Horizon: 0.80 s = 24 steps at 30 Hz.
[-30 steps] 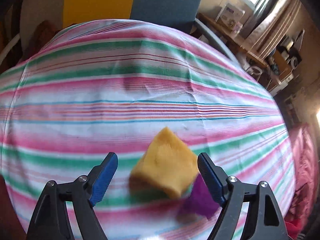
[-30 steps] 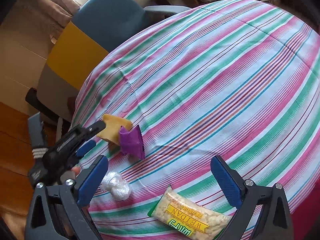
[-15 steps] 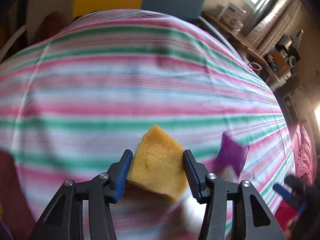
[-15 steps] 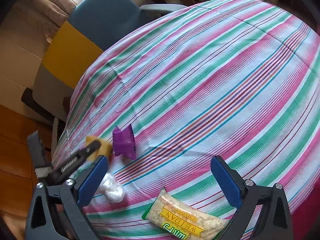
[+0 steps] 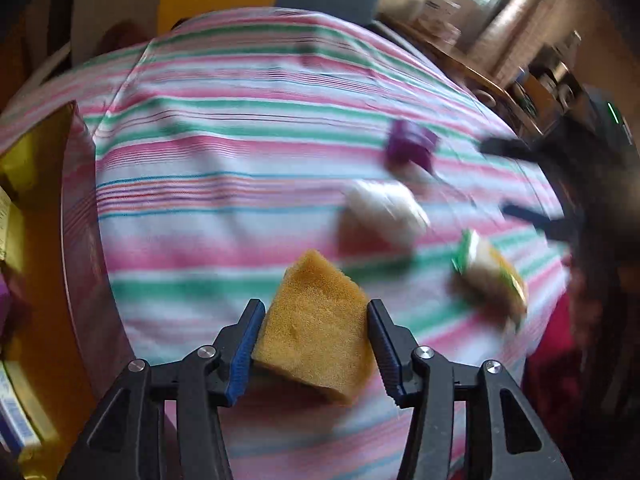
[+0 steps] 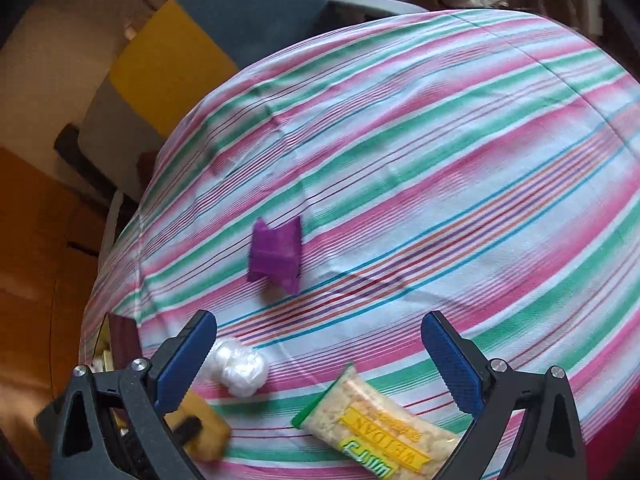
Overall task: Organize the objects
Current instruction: 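Grasp the yellow sponge with the left gripper while right gripper grasps the clear plastic bag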
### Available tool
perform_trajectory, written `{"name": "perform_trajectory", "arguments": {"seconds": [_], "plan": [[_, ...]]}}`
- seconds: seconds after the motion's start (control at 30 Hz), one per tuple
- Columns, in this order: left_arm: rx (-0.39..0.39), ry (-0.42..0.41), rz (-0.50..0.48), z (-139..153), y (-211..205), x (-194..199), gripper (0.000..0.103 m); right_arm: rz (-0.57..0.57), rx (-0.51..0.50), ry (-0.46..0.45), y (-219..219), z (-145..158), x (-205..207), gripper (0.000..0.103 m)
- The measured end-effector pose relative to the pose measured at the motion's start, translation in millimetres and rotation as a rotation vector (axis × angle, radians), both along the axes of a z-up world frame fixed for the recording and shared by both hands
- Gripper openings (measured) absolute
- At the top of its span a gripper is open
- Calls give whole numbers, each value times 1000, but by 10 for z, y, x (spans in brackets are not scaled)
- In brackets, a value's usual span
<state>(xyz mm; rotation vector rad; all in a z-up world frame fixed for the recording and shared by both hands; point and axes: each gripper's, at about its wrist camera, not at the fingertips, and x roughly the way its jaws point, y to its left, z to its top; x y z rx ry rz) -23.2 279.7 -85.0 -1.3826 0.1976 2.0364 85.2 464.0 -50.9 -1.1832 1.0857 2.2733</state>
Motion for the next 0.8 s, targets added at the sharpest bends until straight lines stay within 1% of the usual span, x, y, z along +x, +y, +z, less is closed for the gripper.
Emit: {"name": "perform_trajectory", "arguments": {"seconds": [0.1,0.17,0.23,0.3,0.37,0.43,0.57,0.6,0.67,0.7,0.73,0.8], "plan": [[11,28,-35,7,-1,183,53,90,55,4,-195,42,-111,103],[7,80,-59,25,7,262,53,152,111,11,-344,85,-180,103],[9,108,-75,25,55,270,54,214,174,15,-502,119,-244,103],[13,118,-76,2,80,255,55,282,237,13,-664,131,-319,103],[20,122,-74,-26,84,237,55,346,278,-2,-790,88,-428,101],[21,130,-76,-36,64,245,56,398,308,-34,-899,11,-523,97],[33,147,-69,-64,59,227,60,476,349,-87,-1061,-146,-652,95],[38,145,-65,-78,70,215,62,487,359,-98,-1086,-178,-681,91],[38,140,-58,-128,110,194,67,513,373,-146,-1110,-283,-753,58],[44,146,-53,-149,135,189,70,521,387,-200,-1111,-359,-774,34],[48,160,-56,-167,158,199,74,514,404,-203,-1103,-369,-775,33],[40,204,-74,-203,195,250,78,503,388,-207,-1053,-361,-763,33]]}}
